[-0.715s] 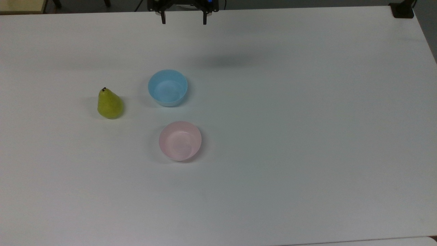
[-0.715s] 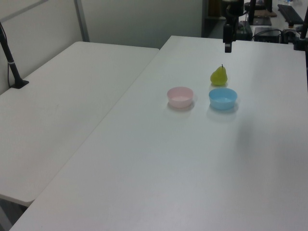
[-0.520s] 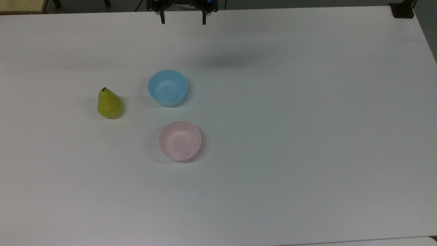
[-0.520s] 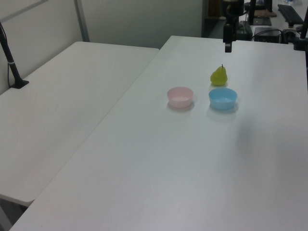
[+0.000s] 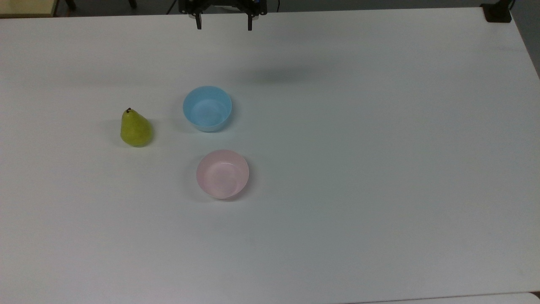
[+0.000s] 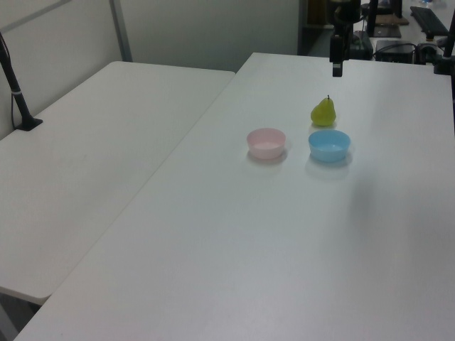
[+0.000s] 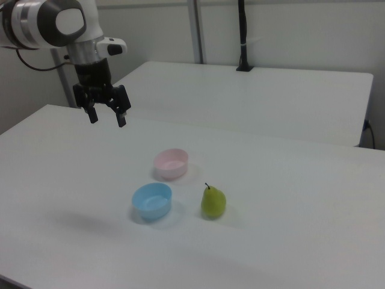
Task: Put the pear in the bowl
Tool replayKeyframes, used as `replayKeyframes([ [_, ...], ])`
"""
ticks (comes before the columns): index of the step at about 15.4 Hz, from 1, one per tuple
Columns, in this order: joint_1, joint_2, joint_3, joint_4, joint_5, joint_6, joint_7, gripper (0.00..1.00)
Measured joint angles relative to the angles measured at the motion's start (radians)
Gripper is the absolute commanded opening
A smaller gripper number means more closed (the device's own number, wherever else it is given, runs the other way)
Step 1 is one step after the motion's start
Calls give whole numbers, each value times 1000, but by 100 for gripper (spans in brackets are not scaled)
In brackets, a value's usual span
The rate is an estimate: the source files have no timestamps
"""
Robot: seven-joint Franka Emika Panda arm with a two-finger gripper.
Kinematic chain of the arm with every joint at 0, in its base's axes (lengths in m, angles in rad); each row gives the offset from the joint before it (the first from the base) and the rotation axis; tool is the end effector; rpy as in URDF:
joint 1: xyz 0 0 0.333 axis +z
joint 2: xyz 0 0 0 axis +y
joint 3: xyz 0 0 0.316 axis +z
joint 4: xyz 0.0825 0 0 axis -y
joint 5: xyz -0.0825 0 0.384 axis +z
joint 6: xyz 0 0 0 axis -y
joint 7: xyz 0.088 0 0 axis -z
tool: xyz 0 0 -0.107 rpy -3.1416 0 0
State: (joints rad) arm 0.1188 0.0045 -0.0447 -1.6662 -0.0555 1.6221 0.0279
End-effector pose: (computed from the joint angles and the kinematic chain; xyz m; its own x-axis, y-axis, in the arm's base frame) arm 0.5558 0.0356 0.5814 0.9977 0.0490 -0.0471 0.0516 -0.9971 0.0567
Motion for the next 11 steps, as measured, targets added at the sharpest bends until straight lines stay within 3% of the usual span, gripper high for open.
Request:
replayKeyframes([
  [4, -34, 0, -13, 0, 0, 9, -45, 100],
  [11, -184, 39, -31, -1, 0, 83, -258, 100],
])
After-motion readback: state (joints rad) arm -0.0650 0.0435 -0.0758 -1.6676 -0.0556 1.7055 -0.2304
